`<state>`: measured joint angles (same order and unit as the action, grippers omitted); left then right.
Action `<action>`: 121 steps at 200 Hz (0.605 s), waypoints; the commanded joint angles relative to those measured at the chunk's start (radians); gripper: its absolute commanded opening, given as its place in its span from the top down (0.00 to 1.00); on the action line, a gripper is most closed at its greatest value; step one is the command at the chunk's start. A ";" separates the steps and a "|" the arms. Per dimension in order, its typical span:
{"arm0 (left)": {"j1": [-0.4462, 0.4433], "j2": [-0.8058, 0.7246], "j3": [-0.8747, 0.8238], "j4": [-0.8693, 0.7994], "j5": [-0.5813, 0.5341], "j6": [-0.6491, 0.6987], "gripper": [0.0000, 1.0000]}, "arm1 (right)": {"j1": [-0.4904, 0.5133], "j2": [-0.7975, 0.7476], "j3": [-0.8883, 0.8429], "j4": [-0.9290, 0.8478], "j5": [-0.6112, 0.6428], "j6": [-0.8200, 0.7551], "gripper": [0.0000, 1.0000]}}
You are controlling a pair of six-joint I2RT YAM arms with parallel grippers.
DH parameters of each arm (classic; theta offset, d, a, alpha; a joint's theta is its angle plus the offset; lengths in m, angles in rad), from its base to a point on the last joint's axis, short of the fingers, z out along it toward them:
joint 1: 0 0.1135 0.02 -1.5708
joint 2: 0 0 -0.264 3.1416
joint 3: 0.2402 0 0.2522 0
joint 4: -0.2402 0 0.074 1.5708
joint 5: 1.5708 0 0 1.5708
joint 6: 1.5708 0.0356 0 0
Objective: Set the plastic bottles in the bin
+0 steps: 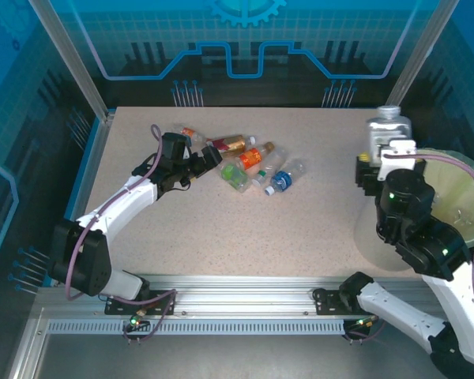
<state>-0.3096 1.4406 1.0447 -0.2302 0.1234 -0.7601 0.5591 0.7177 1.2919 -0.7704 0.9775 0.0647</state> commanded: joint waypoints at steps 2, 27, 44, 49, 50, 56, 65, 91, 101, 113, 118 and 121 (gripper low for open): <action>0.003 0.006 0.015 0.012 -0.002 -0.013 0.01 | -0.081 -0.041 -0.001 -0.026 0.195 0.031 0.58; 0.003 0.014 0.023 0.011 0.002 -0.020 0.01 | -0.180 -0.060 -0.018 -0.040 0.211 0.038 0.58; 0.003 0.020 0.028 0.014 0.009 -0.028 0.01 | -0.244 -0.056 -0.029 -0.049 0.220 0.039 0.58; 0.003 0.020 0.029 0.014 0.011 -0.030 0.01 | -0.266 -0.053 -0.036 -0.050 0.224 0.037 0.58; 0.003 0.021 0.029 0.014 0.011 -0.030 0.01 | -0.266 -0.053 -0.036 -0.050 0.224 0.037 0.58; 0.003 0.021 0.030 0.013 0.013 -0.031 0.01 | -0.297 -0.048 -0.046 -0.050 0.227 0.037 0.58; 0.003 0.022 0.031 0.013 0.013 -0.031 0.01 | -0.341 -0.039 -0.061 -0.049 0.221 0.041 0.57; 0.003 0.022 0.040 0.000 0.013 -0.025 0.01 | -0.505 -0.007 -0.092 -0.063 0.150 0.079 0.53; 0.003 0.021 0.047 -0.010 0.012 -0.017 0.01 | -0.571 0.002 -0.090 -0.083 0.096 0.110 0.52; 0.003 0.022 0.056 -0.023 0.009 -0.009 0.01 | -0.664 0.015 -0.089 -0.100 0.017 0.139 0.51; 0.003 0.020 0.058 -0.026 0.007 -0.006 0.01 | -0.690 0.018 -0.089 -0.105 0.002 0.146 0.51; 0.003 0.020 0.060 -0.029 0.006 -0.004 0.01 | -0.706 0.021 -0.091 -0.108 -0.011 0.148 0.50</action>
<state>-0.3096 1.4551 1.0584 -0.2333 0.1242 -0.7826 -0.0254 0.7300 1.2037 -0.8486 1.0824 0.1375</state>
